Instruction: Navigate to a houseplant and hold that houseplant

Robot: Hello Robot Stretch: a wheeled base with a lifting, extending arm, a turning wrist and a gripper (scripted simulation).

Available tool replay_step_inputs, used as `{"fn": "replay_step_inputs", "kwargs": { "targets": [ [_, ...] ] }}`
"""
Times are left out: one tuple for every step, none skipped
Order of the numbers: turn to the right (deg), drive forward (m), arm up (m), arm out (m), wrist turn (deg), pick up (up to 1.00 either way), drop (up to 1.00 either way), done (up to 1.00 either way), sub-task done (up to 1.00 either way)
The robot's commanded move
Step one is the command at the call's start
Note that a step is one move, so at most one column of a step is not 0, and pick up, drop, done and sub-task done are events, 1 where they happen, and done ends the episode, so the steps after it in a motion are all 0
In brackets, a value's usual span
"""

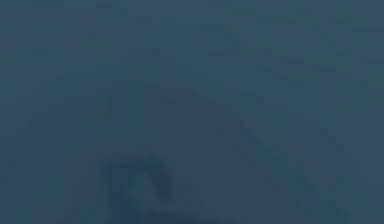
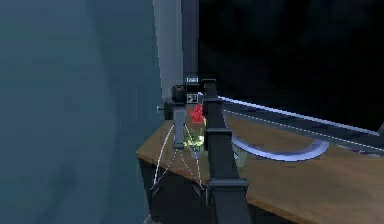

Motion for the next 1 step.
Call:
{"fn": "replay_step_inputs", "kwargs": {
  "targets": [
    [0.0, 0.0, 0.0, 0.0, 45.0, 0.0, 0.0, 0.0, 0.0]
  ]
}}
